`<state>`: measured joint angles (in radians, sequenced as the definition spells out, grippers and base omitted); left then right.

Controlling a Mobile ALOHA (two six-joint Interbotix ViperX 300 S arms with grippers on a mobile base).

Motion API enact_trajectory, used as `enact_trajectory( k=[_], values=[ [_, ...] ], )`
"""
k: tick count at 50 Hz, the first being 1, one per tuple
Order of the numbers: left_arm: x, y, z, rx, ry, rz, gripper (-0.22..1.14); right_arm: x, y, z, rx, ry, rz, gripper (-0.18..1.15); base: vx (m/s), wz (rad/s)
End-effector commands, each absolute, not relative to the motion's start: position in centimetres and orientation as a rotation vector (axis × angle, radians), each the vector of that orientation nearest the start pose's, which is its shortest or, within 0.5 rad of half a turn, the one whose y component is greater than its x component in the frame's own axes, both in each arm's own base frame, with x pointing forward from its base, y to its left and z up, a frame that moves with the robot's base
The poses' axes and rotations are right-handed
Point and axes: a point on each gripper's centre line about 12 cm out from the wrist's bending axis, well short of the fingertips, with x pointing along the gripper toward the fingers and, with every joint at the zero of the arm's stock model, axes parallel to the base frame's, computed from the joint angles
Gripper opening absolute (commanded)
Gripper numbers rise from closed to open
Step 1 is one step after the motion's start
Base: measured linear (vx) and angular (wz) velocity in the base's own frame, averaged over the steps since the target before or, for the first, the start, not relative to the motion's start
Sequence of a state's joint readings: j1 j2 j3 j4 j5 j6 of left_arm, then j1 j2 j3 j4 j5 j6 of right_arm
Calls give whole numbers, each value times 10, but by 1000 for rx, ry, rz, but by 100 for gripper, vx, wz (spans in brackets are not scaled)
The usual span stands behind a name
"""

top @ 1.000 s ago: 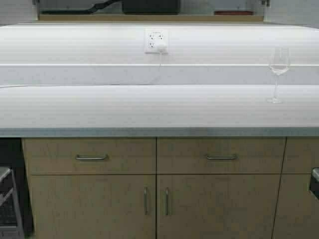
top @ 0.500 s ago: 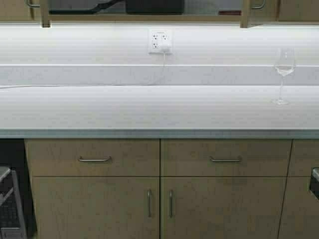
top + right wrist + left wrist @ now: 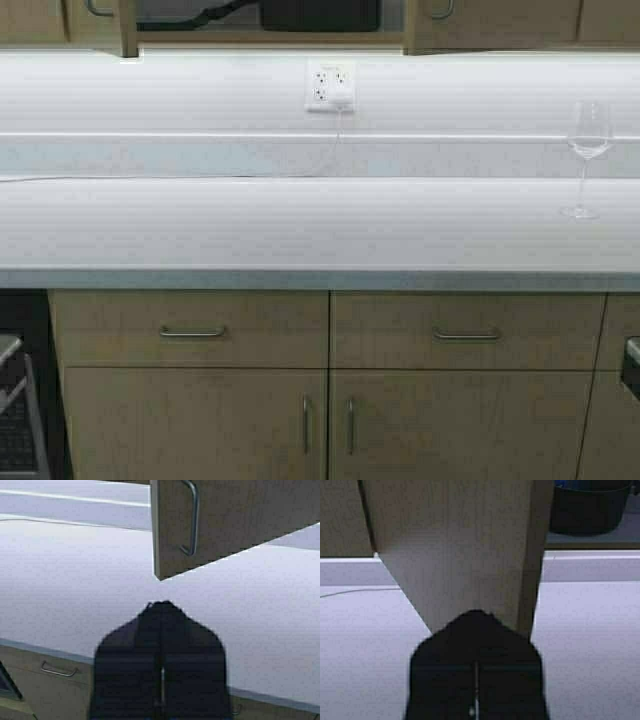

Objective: Open the cabinet, put the pot inside, then close it

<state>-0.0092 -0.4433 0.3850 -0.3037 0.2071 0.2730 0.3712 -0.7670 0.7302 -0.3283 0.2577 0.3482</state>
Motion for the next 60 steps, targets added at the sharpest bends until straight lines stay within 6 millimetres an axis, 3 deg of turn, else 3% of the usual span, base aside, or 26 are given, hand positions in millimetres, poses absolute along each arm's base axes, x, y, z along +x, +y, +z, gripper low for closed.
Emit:
enact_trajectory(
  k=[1,8,18,21,25,34,39,51,60],
  values=[
    [361,-12,434,-23,120,-71,4,227,82,380,13,174,303,6,11,-2],
    [381,-16,436,-26,123,-79,4,222,81,384,26,160,306,6,12,-4],
    [400,-48,447,-26,105,-159,4,226,82,384,20,163,306,6,11,-6],
    [401,-49,448,-24,104,-162,4,232,84,385,18,171,305,6,10,-1],
    [393,-49,448,-19,114,-166,4,237,86,387,14,175,306,6,8,-2],
    [342,-47,432,-24,127,-176,4,242,90,393,18,147,316,6,6,-6],
    [325,-55,428,-28,86,-194,4,251,94,407,16,106,324,6,5,0],
    [319,-78,426,-23,72,-263,4,314,120,429,12,111,329,6,7,9],
    [328,-81,428,-19,67,-262,4,388,138,442,13,105,301,6,7,9]
  ],
)
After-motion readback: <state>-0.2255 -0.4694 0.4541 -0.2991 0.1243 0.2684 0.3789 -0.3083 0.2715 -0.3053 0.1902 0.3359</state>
